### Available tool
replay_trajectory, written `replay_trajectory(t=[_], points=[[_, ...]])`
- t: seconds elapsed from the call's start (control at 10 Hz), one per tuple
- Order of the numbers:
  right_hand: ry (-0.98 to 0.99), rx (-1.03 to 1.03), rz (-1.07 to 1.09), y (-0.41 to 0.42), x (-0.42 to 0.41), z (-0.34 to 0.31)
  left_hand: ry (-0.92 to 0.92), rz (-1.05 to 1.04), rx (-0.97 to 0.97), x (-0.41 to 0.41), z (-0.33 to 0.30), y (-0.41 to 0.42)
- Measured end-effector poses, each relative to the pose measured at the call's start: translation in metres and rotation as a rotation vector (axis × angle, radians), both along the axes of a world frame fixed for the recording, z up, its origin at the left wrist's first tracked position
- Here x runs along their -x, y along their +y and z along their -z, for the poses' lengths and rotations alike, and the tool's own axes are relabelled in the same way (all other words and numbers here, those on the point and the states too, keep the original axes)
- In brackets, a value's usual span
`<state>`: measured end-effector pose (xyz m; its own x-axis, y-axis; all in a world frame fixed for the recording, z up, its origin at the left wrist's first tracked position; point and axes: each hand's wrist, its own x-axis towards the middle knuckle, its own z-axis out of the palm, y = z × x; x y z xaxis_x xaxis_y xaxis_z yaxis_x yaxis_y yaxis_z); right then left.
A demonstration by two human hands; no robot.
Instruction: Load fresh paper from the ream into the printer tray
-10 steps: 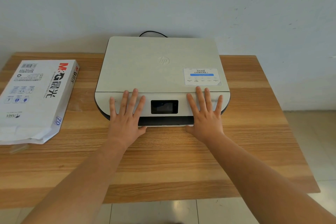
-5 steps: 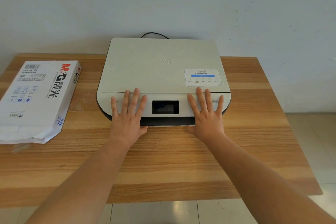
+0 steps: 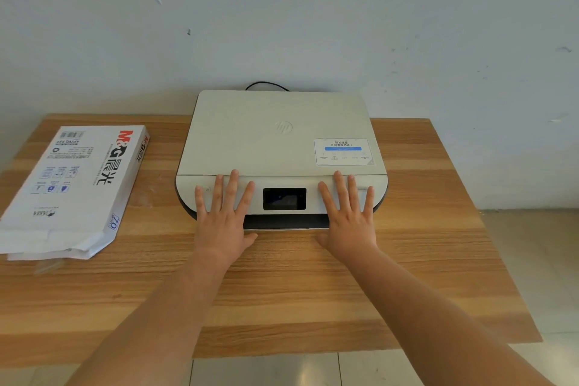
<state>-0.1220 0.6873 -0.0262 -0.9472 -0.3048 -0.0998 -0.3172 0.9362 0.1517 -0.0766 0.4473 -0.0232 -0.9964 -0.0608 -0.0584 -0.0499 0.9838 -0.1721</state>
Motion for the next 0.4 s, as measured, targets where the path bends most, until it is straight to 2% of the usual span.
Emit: replay_trajectory(t=[0.3, 0.4], points=[[-0.095, 0.037, -0.004, -0.006, -0.014, -0.049, -0.058, 0.012, -0.114, -0.007, -0.049, 0.006], [-0.111, 0.108, -0.020, -0.008, -0.020, -0.061, -0.053, 0.022, -0.185, -0.012, -0.062, 0.008]])
